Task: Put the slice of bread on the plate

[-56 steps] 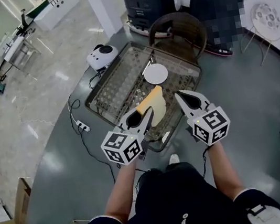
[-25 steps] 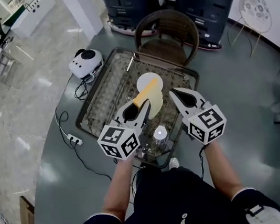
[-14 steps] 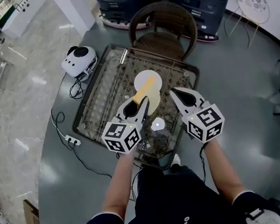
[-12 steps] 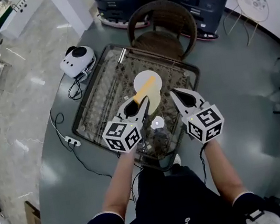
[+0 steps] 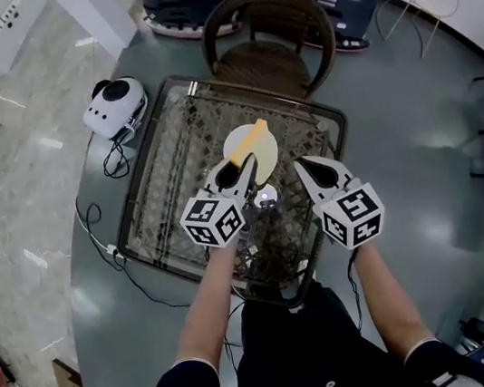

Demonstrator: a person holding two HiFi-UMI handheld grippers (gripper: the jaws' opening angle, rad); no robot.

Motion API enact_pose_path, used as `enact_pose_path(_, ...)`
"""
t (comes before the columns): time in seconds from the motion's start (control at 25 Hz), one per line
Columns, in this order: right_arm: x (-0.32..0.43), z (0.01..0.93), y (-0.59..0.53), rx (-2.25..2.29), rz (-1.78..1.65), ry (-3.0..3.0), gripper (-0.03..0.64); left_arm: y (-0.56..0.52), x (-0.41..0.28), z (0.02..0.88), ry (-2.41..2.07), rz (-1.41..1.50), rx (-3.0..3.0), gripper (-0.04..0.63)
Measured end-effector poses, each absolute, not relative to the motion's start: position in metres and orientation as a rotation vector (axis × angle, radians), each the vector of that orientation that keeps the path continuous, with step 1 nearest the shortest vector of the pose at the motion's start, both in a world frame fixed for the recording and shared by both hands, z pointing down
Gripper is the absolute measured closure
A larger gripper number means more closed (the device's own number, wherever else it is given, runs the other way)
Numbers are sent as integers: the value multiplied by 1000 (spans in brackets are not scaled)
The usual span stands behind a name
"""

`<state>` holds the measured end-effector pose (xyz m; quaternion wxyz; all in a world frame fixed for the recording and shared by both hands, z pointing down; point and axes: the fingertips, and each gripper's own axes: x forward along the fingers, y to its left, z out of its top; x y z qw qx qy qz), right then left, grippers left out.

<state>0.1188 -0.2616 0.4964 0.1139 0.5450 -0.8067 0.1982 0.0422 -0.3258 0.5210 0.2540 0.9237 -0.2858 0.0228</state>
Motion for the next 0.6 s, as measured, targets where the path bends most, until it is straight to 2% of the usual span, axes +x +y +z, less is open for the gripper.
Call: enact_pose_path(0.6, 119, 536, -284, 1568, 646, -2313, 611, -359, 55, 600, -775, 103, 2378, 503)
